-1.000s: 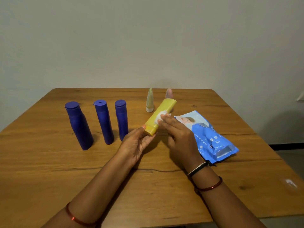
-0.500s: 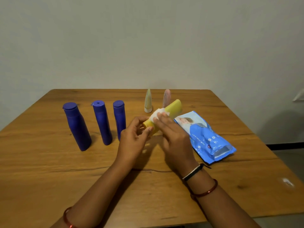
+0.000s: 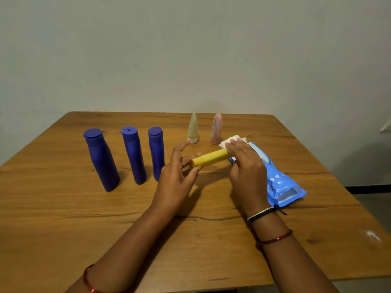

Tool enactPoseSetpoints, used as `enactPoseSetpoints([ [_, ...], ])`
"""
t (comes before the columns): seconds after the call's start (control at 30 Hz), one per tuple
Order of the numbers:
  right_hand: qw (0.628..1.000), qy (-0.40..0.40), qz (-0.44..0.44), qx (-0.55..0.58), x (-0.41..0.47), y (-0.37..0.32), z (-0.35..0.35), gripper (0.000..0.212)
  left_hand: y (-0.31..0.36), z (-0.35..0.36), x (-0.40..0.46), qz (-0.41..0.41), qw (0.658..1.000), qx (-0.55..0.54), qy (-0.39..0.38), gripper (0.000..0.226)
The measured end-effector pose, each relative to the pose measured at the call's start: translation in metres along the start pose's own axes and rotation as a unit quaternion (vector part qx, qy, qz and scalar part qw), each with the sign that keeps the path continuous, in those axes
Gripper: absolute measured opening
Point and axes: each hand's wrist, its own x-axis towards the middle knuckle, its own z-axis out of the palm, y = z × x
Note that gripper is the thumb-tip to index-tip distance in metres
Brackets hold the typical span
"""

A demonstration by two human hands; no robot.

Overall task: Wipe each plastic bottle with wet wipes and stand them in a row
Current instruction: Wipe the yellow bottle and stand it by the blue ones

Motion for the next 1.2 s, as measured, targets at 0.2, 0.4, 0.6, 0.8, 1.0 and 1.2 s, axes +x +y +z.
enactPoseSetpoints([
  [0.2, 0.999, -0.043, -0.032, 0.003, -0.007, -0.013, 0.003, 0.053, -0.001, 0.0, 0.0, 0.002, 1.0, 0.012, 0.001, 0.063],
  [0.4, 0.977, -0.149, -0.151, 0.033, -0.015, -0.036, 0.003, 0.048, -0.001, -0.002, -0.001, 0.001, 0.999, 0.035, 0.017, 0.061],
  [0.6, 0.998, -0.064, -0.015, 0.01, -0.002, -0.001, -0.001, 0.058, -0.002, -0.002, -0.001, 0.002, 1.0, 0.014, 0.001, 0.061],
  [0.8, 0.999, -0.011, 0.047, -0.011, 0.007, 0.016, -0.004, 0.054, -0.003, -0.001, 0.0, 0.001, 1.0, 0.006, -0.015, 0.06],
  [1.0, 0.986, -0.133, -0.09, 0.04, -0.013, -0.021, 0.002, 0.065, -0.005, -0.002, 0.002, -0.002, 1.0, 0.024, 0.0, 0.063],
  [1.2, 0.981, -0.143, -0.124, 0.035, -0.013, -0.022, 0.004, 0.06, -0.006, -0.003, 0.002, 0.001, 0.999, 0.038, -0.011, 0.064],
])
